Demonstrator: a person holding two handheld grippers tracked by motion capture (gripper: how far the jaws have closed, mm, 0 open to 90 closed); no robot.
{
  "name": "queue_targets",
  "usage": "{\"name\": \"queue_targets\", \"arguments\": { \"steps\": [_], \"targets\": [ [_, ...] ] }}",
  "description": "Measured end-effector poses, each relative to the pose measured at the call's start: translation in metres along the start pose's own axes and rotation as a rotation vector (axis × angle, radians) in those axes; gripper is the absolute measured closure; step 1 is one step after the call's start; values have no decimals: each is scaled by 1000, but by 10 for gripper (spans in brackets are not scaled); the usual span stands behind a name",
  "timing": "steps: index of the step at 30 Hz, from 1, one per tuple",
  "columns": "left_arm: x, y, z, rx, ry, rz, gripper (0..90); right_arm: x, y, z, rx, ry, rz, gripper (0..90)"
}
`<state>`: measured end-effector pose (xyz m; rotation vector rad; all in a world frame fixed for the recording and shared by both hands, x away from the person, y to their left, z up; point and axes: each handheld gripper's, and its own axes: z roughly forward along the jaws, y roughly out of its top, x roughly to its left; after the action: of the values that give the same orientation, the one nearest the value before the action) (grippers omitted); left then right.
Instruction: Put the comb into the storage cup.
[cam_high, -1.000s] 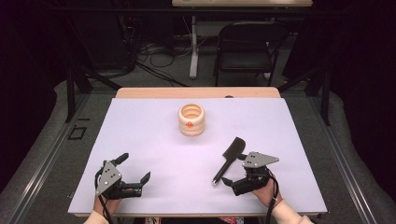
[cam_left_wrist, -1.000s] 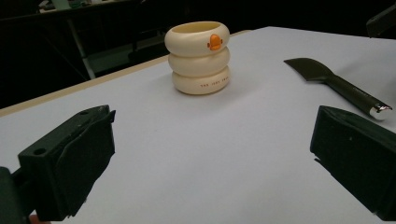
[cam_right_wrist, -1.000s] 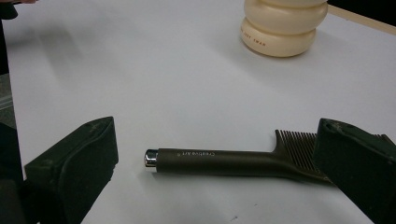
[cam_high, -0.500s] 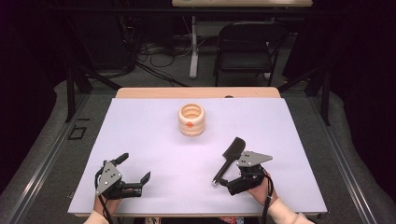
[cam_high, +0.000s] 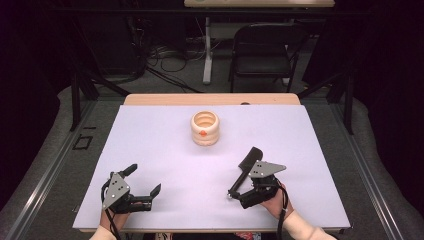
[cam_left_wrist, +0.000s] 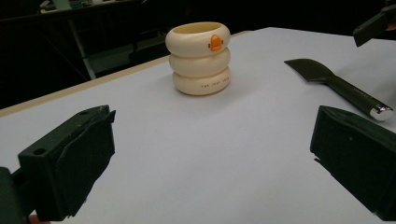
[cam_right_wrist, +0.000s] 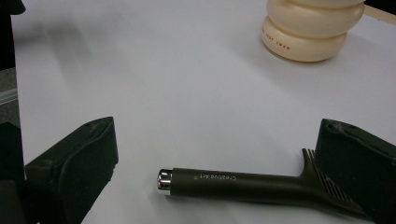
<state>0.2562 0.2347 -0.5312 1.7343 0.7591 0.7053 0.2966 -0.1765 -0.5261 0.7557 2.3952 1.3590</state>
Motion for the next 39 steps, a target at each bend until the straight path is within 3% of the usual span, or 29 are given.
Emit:
{"name": "queue_targets", "arguments": {
  "steps": [13,17,20,21,22,28,33,39],
  "targets": [
    [0,0,0,0,3,0,0,4,3,8,30,18,-23,19],
    [0,0,-1,-3,5,3,0,6,3,11,38,19,-36,193],
    [0,0,-1,-1,5,3,0,7,3,14,61,17,-43,381],
    [0,0,-1,-1,5,3,0,7,3,14,61,17,-43,381],
    [0,0,-1,-2,5,2,0,7,3,15,77,19,-50,517],
    [0,1,-1,-4,8,1,0,8,2,19,104,27,-73,821],
    [0,1,-1,-2,7,4,0,9,2,24,135,11,-81,900],
    [0,1,-1,-2,8,4,0,11,3,28,152,4,-95,900]
  ]
}}
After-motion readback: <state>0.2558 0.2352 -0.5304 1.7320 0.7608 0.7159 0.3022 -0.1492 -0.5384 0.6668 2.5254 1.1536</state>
